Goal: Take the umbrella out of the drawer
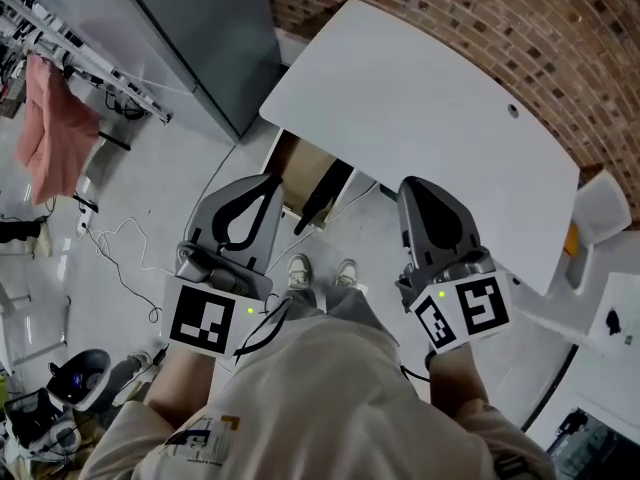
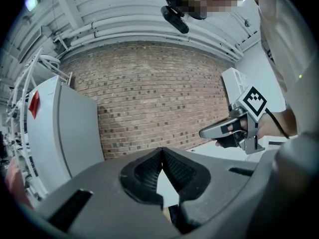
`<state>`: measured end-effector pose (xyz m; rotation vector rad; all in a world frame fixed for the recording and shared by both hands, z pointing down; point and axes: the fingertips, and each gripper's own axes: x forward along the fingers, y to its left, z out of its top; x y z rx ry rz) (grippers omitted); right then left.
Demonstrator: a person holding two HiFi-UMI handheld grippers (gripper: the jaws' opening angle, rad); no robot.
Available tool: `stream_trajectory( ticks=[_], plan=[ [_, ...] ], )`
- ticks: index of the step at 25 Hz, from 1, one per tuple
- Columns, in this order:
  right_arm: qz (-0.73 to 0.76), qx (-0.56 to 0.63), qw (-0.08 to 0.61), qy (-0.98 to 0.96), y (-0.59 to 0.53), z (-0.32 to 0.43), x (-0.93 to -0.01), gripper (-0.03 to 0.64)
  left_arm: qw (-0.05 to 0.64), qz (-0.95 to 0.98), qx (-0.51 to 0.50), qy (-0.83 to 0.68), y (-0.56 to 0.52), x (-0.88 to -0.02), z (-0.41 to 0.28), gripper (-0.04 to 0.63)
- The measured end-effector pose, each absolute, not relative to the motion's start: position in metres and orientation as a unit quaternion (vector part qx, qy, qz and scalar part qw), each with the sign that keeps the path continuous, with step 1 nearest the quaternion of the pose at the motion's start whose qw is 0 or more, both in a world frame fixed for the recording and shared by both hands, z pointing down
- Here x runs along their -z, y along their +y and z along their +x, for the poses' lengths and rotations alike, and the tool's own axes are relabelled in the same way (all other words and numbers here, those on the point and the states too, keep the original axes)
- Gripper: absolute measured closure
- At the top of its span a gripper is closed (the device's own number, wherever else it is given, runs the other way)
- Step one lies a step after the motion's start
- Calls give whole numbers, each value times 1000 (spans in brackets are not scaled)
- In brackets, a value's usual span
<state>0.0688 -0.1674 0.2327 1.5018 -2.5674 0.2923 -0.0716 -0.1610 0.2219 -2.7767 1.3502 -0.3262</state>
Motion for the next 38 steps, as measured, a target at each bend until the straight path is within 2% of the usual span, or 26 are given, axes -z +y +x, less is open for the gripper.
stream_trajectory(
  ticks=[10,14,17,20,24,38],
  plan=[
    [494,-113,87,-858,-187,79,-269,609,6,-900,115,421,-187,-258,-53,586],
    [486,-123,97,-860,-193,77,-290,609,8,-901,122,415,-198,-276,-48,541],
    [481,-131,106,-861,-197,76,-304,609,8,-902,140,409,-206,-295,-46,532],
    [479,-138,111,-860,-201,75,-319,609,-3,-902,157,403,-213,-316,-45,527],
    [473,-150,121,-860,-207,74,-347,609,0,-901,183,394,-219,-348,-40,484],
    [439,-207,150,-862,-210,74,-473,609,-30,-905,227,358,-220,-487,-7,462]
  ],
)
